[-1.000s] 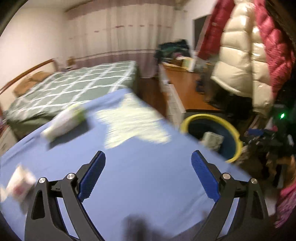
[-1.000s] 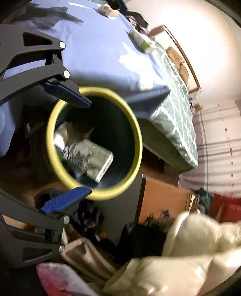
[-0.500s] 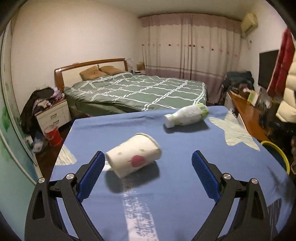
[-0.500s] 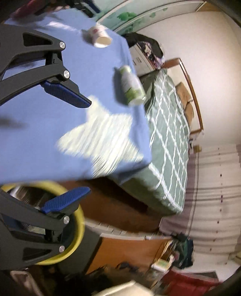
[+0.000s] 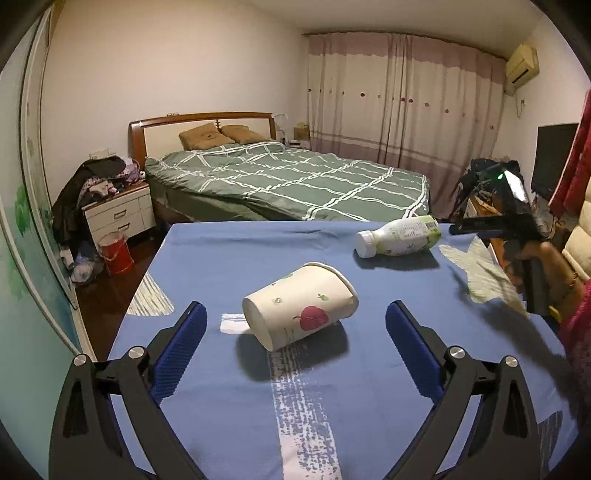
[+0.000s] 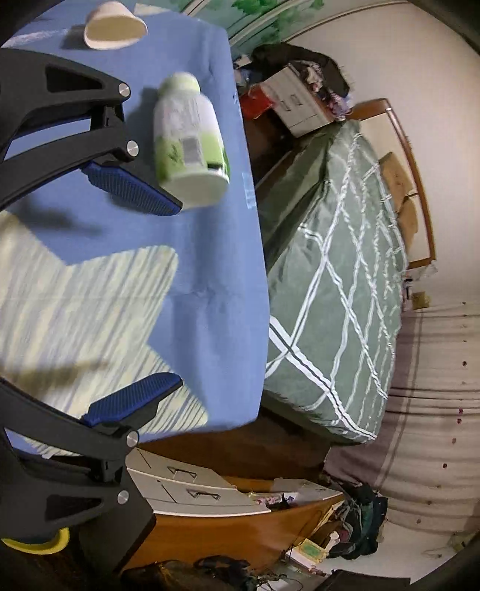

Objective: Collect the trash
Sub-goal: 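Move the right tool back over the bedspread to the coconut-water bottle, then grasp the green-labelled coconut-water bottle with the right tool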

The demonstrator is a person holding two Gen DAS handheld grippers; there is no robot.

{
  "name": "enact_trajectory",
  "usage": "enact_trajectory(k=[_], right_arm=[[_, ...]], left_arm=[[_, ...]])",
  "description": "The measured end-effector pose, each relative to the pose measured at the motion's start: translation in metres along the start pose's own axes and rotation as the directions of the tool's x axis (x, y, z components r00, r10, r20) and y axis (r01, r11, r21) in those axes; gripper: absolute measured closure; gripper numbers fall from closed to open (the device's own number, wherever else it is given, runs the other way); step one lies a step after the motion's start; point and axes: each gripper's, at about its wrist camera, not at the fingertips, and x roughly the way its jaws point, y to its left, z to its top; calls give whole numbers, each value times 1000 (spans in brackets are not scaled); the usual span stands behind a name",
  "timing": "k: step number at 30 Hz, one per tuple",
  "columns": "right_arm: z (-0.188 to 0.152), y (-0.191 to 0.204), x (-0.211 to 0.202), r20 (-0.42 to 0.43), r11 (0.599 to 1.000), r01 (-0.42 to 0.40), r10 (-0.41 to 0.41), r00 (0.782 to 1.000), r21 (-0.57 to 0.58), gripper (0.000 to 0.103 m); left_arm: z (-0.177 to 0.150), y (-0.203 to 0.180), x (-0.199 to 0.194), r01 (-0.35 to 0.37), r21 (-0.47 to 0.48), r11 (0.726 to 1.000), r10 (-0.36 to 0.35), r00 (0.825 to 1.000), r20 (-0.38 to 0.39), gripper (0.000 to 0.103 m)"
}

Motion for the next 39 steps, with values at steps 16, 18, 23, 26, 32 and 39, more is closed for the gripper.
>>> enact_trajectory(k=[16,18,23,26,32,39], right_arm=[[-17,35,-24,32,992,-86,90,995,-91,21],[-6,18,-12,35,999,-31,31,999,6,21],[0,7,19,-37,997,-62,64,997,54,21],[-3,8,21,-50,990,-137,138,989,35,22],[-27,46,-2,-90,943,-316,307,947,-105,22],[-38,75,-36,-93,879,-426,416,905,-213,21]], left_arm=[[-2,-4,1,-23,-26,999,23,1000,0,7],[-3,-3,1,-28,-31,999,28,1000,-1,7],[-2,3,1,-35,-54,998,36,999,4,7],[-2,6,3,-38,-67,997,38,999,0,7],[-2,7,3,-47,-70,996,47,999,1,7],[-1,15,1,-49,-106,993,51,999,11,7]])
